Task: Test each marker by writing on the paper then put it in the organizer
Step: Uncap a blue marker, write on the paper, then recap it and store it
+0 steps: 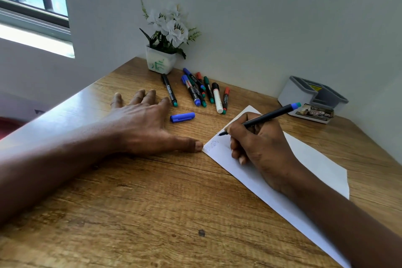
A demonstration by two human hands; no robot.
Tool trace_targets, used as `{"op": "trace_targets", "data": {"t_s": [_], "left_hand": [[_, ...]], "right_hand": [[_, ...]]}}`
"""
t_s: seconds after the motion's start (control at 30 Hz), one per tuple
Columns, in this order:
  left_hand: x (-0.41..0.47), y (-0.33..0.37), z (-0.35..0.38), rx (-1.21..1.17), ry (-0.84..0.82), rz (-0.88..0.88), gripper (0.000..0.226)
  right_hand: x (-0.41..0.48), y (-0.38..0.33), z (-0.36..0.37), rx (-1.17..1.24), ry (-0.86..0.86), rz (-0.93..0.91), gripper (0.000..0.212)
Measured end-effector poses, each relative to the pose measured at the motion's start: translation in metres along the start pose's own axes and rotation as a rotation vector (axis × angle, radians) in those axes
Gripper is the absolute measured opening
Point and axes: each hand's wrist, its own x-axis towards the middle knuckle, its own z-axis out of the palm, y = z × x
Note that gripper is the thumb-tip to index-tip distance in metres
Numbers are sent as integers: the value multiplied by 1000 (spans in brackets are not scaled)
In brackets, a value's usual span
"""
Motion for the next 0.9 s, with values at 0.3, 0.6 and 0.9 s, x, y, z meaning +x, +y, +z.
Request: {"op": "trace_targets", "data": {"t_s": [0.3, 0.6, 0.9], "left_hand": [[-15, 3, 1, -134, 536, 204, 76], [-2, 11, 4, -70, 540, 277, 25], [-16, 8, 0, -704, 571, 548, 15]], "right_hand": [[9, 1, -14, 573, -148, 137, 27], [11, -4, -19, 719, -145, 231, 34], [7, -7, -22, 719, -168, 212, 35]]}}
